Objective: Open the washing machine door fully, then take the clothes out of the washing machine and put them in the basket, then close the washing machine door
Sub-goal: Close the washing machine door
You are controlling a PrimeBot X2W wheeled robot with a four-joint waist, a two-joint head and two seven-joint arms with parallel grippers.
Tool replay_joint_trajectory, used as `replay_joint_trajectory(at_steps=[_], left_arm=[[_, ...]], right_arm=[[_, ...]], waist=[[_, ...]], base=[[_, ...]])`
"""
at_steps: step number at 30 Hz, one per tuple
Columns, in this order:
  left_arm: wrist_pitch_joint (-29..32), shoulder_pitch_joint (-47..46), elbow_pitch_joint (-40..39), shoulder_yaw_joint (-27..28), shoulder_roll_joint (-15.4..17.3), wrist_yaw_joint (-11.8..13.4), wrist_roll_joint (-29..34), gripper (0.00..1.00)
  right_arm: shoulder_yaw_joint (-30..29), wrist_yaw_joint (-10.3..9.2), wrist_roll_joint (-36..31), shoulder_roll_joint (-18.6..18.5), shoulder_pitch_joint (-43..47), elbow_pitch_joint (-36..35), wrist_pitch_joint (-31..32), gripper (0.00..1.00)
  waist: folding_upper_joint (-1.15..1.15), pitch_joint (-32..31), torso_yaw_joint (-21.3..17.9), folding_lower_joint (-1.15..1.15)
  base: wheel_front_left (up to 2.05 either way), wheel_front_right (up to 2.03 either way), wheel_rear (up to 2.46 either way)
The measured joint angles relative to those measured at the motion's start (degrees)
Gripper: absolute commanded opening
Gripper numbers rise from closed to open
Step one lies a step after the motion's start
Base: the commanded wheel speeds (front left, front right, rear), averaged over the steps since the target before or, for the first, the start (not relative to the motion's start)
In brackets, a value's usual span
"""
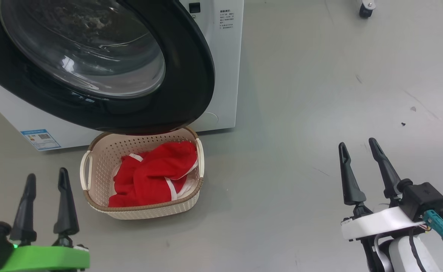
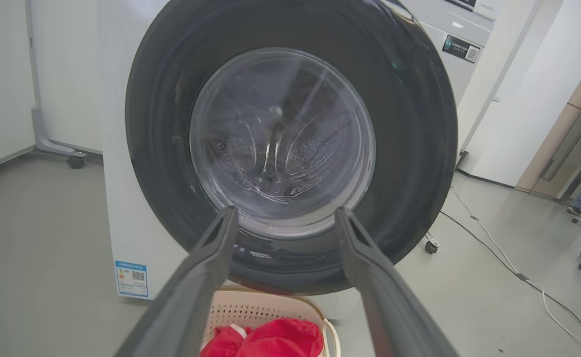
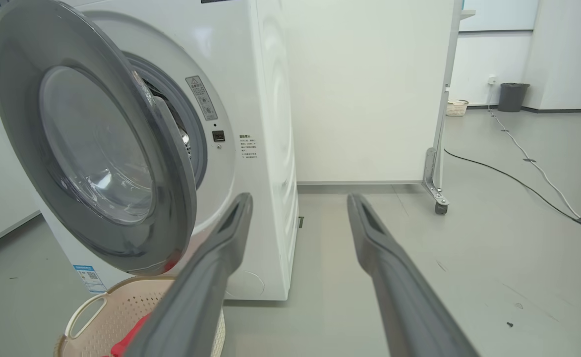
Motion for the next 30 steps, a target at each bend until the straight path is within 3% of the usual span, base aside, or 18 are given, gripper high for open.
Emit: replay_joint_trajectory(at_steps=[8, 17, 30], left_arm=[[0.0, 3.9, 3.7, -5.1, -1.2, 5.2, 7.7, 1.0], [-0.1, 5.7, 6.1, -7.7, -1.7, 5.9, 12.4, 1.0], [-0.5, 5.7, 7.5, -8.0, -4.2, 6.6, 14.0, 1.0]], right_arm=[[0.3, -0.52, -0.3, 0.0, 4.5, 1.8, 0.0, 1.0], [0.7, -1.45, -0.6, 0.1, 6.6, 2.7, 0.0, 1.0], [1.2, -2.02, -0.6, 0.1, 7.7, 3.0, 0.0, 1.0]], waist=[[0.0, -2.7, 0.0, 0.0], [0.0, -4.4, -0.2, 0.0], [0.0, -5.0, -0.5, 0.0]], base=[[0.0, 0.0, 0.0], [0.0, 0.0, 0.0], [0.0, 0.0, 0.0]])
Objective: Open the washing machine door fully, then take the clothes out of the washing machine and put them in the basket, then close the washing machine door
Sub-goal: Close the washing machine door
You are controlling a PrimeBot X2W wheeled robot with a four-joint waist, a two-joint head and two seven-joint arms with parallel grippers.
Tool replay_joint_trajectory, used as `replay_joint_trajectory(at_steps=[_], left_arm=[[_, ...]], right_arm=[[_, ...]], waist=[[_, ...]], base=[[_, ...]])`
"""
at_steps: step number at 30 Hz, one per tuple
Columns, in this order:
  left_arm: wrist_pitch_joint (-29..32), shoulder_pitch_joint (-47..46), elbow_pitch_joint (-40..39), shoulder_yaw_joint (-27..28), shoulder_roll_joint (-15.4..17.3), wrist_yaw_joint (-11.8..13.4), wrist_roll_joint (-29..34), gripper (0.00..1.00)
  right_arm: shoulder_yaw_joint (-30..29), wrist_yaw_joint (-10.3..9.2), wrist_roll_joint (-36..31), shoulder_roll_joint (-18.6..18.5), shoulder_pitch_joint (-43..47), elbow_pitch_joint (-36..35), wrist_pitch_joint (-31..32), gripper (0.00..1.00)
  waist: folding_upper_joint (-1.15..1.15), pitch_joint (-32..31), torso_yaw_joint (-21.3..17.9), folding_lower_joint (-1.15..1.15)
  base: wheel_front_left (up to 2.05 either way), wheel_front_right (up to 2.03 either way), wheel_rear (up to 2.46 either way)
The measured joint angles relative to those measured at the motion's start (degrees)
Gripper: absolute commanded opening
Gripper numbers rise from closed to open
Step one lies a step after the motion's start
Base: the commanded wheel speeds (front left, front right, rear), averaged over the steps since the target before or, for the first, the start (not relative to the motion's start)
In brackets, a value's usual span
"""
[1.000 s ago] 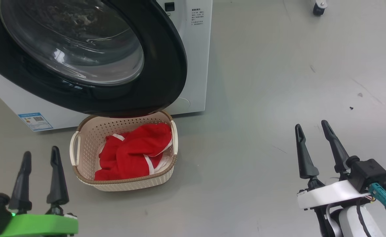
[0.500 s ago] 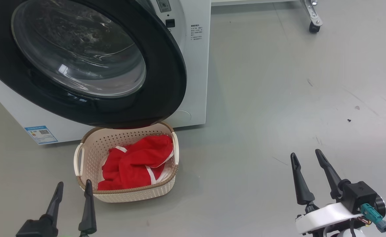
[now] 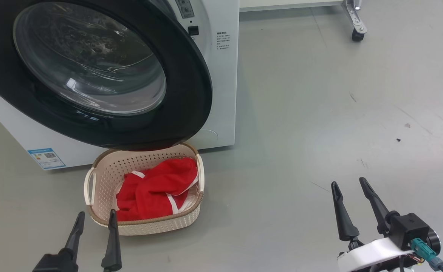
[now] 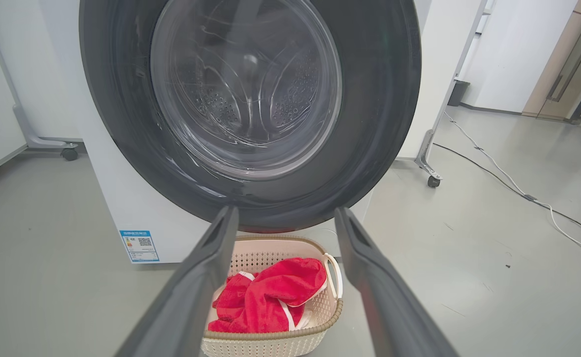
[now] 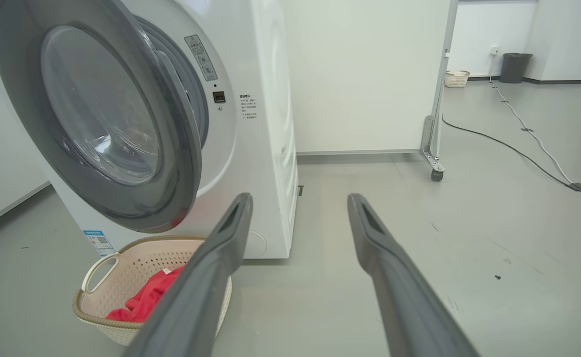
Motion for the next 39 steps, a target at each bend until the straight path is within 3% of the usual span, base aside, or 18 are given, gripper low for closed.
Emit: replay_joint_trajectory(at_steps=[23, 25, 26, 39], left_arm=[[-0.2, 0.0, 1.2, 0.3, -1.9, 0.1, 1.4, 1.0], [-0.2, 0.0, 1.2, 0.3, -2.2, 0.1, 1.8, 1.0], [-0.2, 0.0, 1.2, 0.3, -2.4, 0.1, 1.8, 1.0], [-0.3, -0.3, 1.2, -0.3, -2.8, 0.5, 2.6, 1.0]], right_arm=[[0.5, -0.37, 0.0, 0.0, 0.0, -0.2, 0.0, 1.0], [0.4, -0.37, 0.0, 0.0, 0.0, -0.3, 0.0, 0.23], [0.4, -0.37, 0.0, 0.0, 0.0, -0.3, 0.0, 0.0], [0.5, -0.05, -0.9, -0.1, -0.5, -1.5, 0.0, 0.0]], waist=[[0.0, -0.3, -0.5, 0.0], [0.0, -0.3, -0.4, 0.0], [0.0, -0.3, -0.4, 0.0], [0.0, 0.8, 1.2, 0.0]], base=[[0.0, 0.0, 0.0], [0.0, 0.0, 0.0], [0.0, 0.0, 0.0], [0.0, 0.0, 0.0]])
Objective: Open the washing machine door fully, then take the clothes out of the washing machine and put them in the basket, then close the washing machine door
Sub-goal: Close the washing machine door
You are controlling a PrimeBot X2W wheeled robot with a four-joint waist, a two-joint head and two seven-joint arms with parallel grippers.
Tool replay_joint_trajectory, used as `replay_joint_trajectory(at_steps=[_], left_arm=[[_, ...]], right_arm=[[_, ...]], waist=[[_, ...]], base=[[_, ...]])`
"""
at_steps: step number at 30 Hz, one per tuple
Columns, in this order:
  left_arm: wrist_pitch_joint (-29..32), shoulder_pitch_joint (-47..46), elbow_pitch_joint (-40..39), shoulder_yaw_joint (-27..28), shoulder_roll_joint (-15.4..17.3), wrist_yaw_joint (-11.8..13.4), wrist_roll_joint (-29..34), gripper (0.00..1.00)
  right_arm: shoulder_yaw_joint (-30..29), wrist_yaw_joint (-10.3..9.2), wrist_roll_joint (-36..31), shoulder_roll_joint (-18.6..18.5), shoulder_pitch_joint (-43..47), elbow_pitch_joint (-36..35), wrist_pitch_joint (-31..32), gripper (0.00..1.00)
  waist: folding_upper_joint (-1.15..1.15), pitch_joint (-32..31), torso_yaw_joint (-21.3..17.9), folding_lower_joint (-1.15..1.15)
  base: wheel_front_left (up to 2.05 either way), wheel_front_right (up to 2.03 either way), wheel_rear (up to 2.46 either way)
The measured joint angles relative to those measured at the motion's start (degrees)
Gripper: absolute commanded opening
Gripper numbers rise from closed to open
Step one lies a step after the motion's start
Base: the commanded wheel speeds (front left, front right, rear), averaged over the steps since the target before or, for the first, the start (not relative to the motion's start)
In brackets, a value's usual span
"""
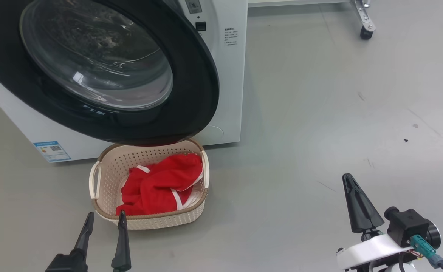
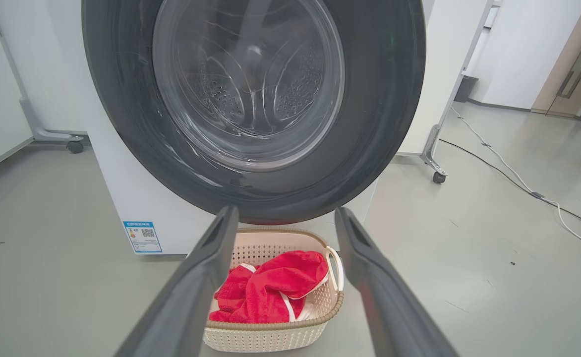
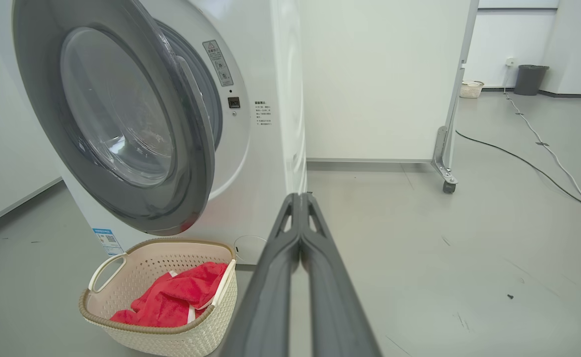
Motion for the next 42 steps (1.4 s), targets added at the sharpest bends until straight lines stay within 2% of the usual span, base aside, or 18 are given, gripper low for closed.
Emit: replay_joint_trajectory(at_steps=[15, 26, 32, 42], left_arm=[[-0.5, -2.5, -1.7, -1.5, -0.5, 0.0, 1.3, 1.0], [-0.9, -6.4, -2.7, -3.6, -1.4, 0.0, 2.2, 1.0], [-1.0, -8.9, -2.7, -5.3, -1.7, 0.0, 2.3, 1.0], [-1.0, -11.3, -1.8, -7.2, -1.8, 0.0, 2.2, 1.0]], right_arm=[[2.9, 1.69, -1.2, -2.6, -6.4, -0.3, 0.0, 0.0], [6.4, 2.23, -1.9, -5.7, -17.8, 0.0, 0.0, 0.0], [8.2, 2.24, -1.6, -8.1, -25.2, 2.2, 1.1, 0.0], [15.3, 2.24, 0.8, -11.1, -36.4, 6.1, 3.6, 0.0]], waist=[[0.0, 3.4, 4.1, 0.0], [0.0, 8.5, 8.1, 0.0], [0.0, 11.4, 11.5, 0.0], [0.0, 14.9, 16.9, 0.0]], base=[[0.0, 0.0, 0.0], [0.0, 0.0, 0.0], [0.0, 0.0, 0.0], [0.0, 0.0, 0.0]])
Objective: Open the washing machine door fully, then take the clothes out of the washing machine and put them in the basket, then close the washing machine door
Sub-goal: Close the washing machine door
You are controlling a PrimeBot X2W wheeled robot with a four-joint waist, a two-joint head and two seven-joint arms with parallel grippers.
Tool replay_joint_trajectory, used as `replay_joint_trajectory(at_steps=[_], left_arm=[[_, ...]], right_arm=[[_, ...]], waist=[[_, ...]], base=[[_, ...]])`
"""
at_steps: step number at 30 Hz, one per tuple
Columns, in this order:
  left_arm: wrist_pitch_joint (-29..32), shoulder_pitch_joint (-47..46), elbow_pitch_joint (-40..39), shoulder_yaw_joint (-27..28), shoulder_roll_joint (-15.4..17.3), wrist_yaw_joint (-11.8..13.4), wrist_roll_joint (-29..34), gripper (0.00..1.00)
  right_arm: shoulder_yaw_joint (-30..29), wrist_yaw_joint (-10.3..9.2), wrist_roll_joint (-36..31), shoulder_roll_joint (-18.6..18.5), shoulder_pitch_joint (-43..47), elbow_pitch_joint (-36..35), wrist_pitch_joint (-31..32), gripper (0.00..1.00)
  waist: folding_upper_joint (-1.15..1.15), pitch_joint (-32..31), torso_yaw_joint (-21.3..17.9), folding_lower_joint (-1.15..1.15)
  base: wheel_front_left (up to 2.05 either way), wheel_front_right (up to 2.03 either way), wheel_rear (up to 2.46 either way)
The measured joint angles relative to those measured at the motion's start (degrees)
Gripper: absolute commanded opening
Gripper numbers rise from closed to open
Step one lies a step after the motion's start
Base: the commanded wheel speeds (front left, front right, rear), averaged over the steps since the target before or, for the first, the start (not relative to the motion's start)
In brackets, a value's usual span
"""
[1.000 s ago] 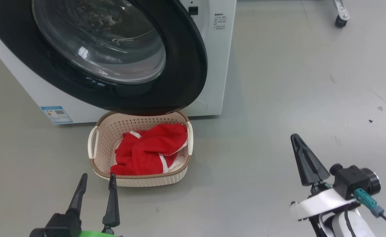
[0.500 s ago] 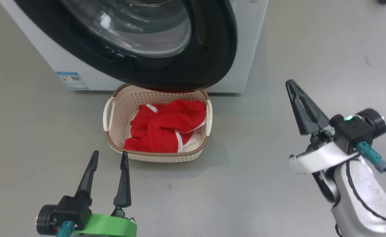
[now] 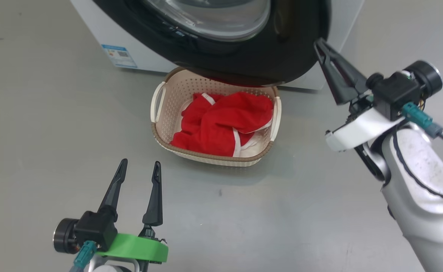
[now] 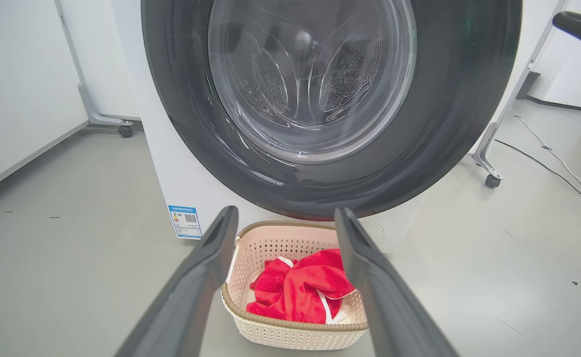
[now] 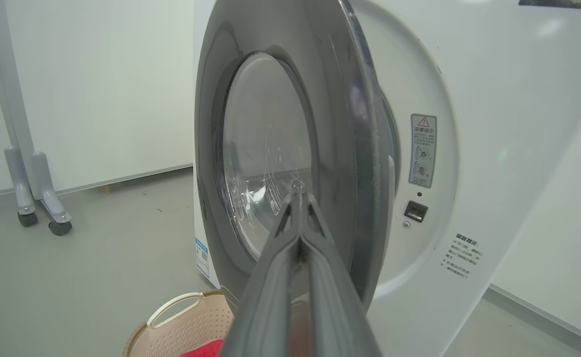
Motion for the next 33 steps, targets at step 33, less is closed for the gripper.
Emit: replay_joint_trajectory(at_steps=[33], left_arm=[[-0.2, -4.0, -2.4, -0.2, -0.2, 0.0, -1.6, 1.0]], right_arm=[[2.6, 0.52, 10.0, -3.4, -18.8, 12.4, 0.9, 0.0]], waist=[[0.0, 6.4, 5.3, 0.0]], base=[[0.0, 0.0, 0.0]])
